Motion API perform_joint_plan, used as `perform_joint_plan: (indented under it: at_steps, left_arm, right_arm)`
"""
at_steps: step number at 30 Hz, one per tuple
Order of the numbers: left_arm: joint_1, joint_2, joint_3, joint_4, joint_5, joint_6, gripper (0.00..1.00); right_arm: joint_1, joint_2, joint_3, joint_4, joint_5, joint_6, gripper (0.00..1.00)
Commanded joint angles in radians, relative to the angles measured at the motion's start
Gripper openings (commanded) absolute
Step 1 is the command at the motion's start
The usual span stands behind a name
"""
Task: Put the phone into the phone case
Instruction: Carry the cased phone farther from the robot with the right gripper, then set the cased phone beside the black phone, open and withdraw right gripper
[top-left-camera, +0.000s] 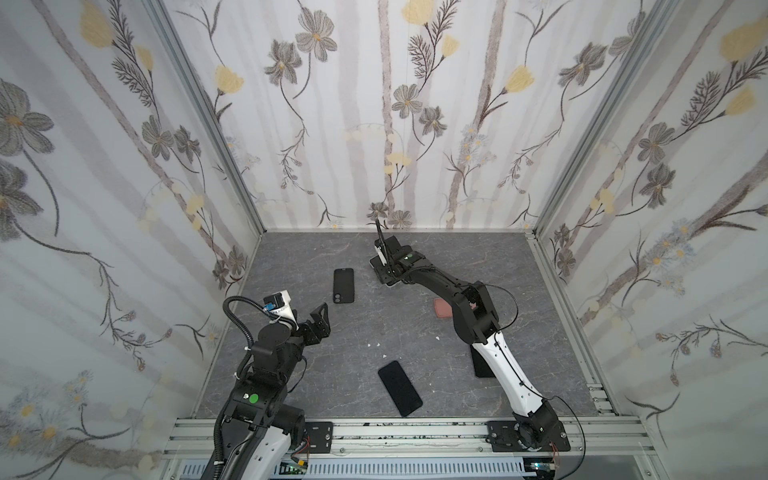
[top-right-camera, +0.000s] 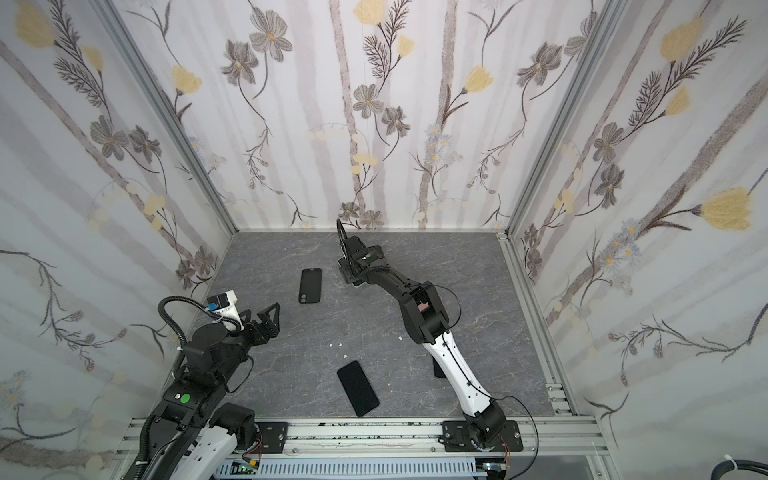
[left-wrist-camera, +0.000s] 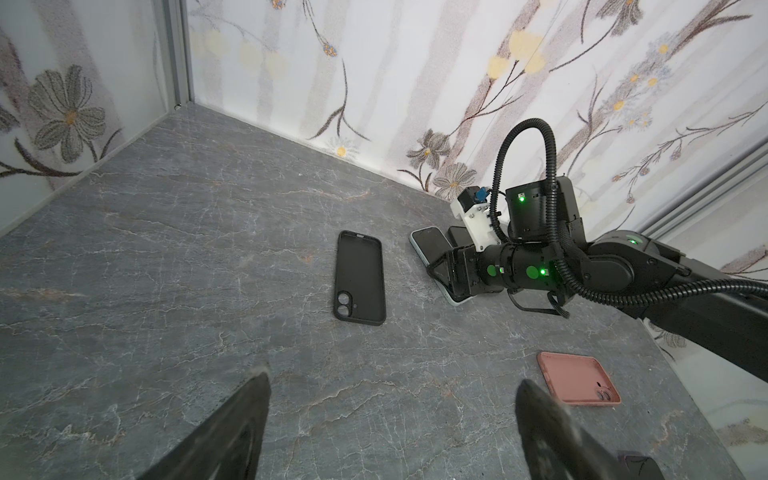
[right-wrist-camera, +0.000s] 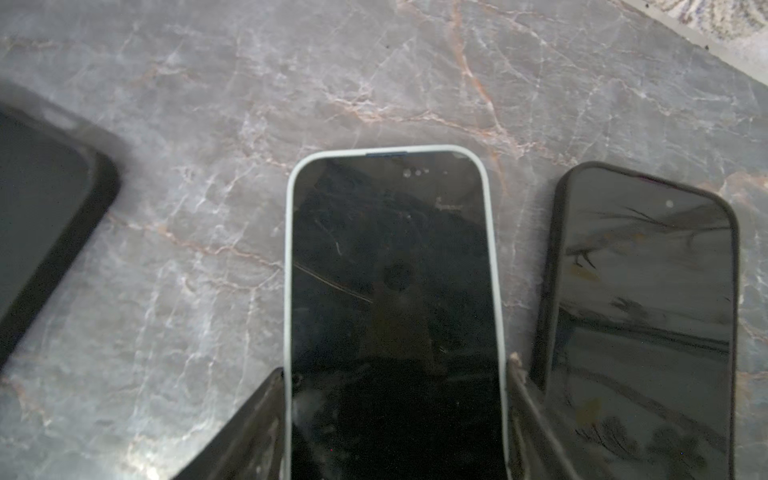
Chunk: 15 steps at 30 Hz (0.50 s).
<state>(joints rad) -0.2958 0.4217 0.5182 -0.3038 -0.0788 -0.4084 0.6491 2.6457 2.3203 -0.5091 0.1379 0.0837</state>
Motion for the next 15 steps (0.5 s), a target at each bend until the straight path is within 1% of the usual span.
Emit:
perform_joint_plan:
  at_steps: [1, 7, 9, 13, 15]
  left_arm:
    - [0.000, 0.006, 0.003, 0.011, -0.016, -0.004, 0.91]
    - [0.000, 0.011, 0.009, -0.001, -0.027, -0.009, 0.91]
    - [0.000, 0.005, 0.007, 0.001, -0.034, -0.010, 0.91]
    - [-0.001, 0.000, 0.005, 0.002, -0.033, -0.010, 0.91]
    - [0.000, 0.000, 0.006, 0.005, -0.026, -0.010, 0.91]
  right_arm:
    - [-0.015, 0.031, -0.007, -0.110, 0.043, 0.107, 0.64]
    - [-0.014, 0.025, -0.006, -0.061, -0.080, 0.219, 0.62]
    - [-0.012, 0.020, -0.007, -0.058, -0.084, 0.243, 0.61]
    - [-0.005, 0.007, -0.006, -0.076, -0.046, 0.273, 0.61]
    - [-0.001, 0.005, -0.006, -0.077, -0.047, 0.285, 0.61]
